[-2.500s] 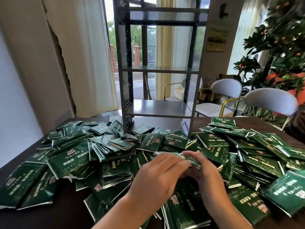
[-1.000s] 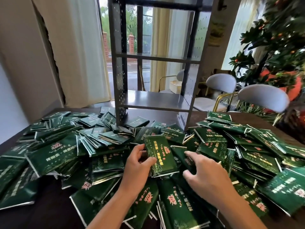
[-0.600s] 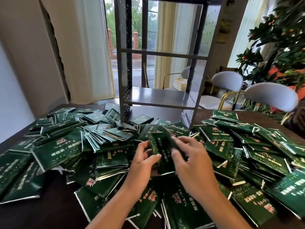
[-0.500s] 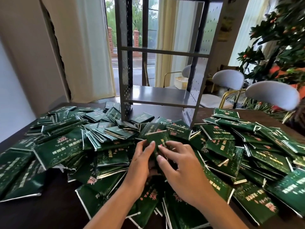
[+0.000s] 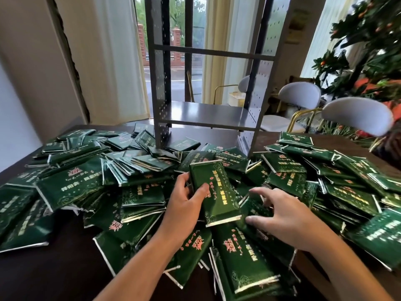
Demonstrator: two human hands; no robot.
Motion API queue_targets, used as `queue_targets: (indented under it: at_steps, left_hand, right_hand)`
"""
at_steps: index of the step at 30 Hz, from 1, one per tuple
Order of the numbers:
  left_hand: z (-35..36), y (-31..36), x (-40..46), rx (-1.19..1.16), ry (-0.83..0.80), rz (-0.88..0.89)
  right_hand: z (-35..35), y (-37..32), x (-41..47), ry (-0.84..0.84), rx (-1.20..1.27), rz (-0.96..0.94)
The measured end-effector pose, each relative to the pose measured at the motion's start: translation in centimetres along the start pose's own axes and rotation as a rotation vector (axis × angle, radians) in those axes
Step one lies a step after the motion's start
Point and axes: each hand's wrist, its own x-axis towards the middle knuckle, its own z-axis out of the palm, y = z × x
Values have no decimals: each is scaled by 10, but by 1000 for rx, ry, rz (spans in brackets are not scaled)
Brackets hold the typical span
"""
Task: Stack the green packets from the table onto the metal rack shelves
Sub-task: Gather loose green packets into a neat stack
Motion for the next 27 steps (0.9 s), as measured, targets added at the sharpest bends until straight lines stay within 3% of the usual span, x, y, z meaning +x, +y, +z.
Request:
queue_targets:
  at_steps: [10, 13, 15, 20, 22, 25, 27]
  left_hand:
    - [-1, 0, -1, -14, 33, 14]
    - [-1, -1, -3, 58, 12, 14]
    - [-1, -1, -3, 105, -1, 21]
    - [-1, 1, -4, 15, -39, -7]
    - [-3, 0, -5, 106, -58, 17]
    - [-4, -2, -5, 141, -69, 50]
    - [-3, -1, -6, 124, -58, 71]
  right_hand:
    - [-13, -8, 12, 374, 762, 147]
    - [-7, -18, 14, 341, 1169, 247]
    - [7, -27, 13, 309, 1283, 267]
    - [36, -44, 16, 459, 1056, 94]
    - [36, -49, 17, 470, 976, 24]
    - [29, -50, 15, 419, 846, 3]
    - [19, -44, 8, 310, 625, 30]
